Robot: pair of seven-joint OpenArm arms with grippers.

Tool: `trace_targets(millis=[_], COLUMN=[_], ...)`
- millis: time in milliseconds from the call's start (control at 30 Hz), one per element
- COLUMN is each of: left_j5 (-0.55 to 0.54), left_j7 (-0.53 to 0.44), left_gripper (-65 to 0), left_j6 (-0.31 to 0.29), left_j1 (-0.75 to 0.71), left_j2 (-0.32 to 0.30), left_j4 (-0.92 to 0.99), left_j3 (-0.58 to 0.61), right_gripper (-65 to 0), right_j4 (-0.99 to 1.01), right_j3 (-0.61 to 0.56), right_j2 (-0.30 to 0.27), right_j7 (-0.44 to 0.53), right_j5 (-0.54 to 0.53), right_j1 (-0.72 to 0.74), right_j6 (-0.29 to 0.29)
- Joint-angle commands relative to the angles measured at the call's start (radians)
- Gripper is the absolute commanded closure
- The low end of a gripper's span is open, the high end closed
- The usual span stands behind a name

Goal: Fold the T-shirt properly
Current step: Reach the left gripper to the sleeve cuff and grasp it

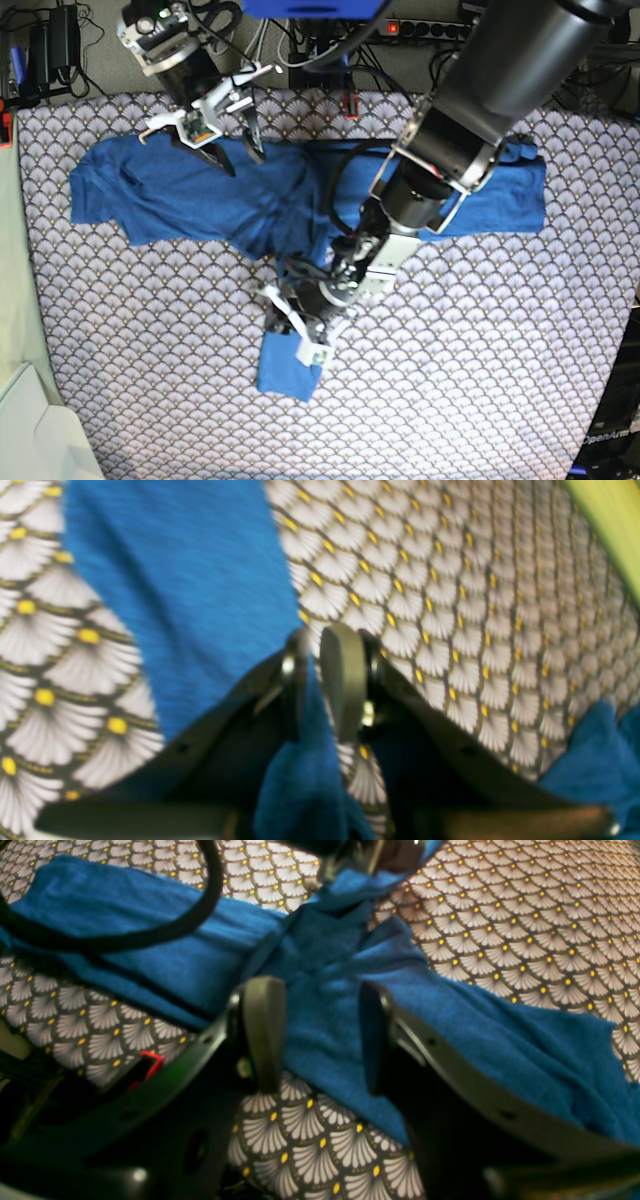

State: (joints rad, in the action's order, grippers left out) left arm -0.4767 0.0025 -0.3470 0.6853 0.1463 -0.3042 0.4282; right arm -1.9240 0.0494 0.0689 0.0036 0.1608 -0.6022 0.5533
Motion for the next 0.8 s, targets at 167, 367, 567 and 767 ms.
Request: trace_targets(millis=[167, 367, 567, 767], left_j5=[-0.006, -0.003, 0.063, 0.088], left_j7=[-0.011, -0.008, -0.008, 0.017], left_gripper=[-9.9, -23.8, -36.6, -37.1], left_j6=[-0.01, 0.026, 0.227, 0.282], left_j1=[0.03, 0.03, 0.038, 0.038], left_j2=[0.011, 0.011, 0.011, 0.011], left_j4=[-0.103, -0.102, -0.102, -0.1], left_j3=[-0.016, -0.015, 0.228, 0.317], right_gripper=[-25.5, -25.5, -25.5, -25.5], right_j4=[-0.016, -0.016, -0.016, -0.016], right_j3=[-0.003, -0.006, -0.006, -0.006], right_j2=[-0.017, -0.017, -0.017, -0.014], right_j7=[0.029, 0.029, 0.029, 0.029], right_j5=[-0.013, -0.013, -0.013, -0.013], right_j1=[-0.003, -0.003, -0.003, 0.009], right_j6=[0.004, 0.004, 0.004, 0.004])
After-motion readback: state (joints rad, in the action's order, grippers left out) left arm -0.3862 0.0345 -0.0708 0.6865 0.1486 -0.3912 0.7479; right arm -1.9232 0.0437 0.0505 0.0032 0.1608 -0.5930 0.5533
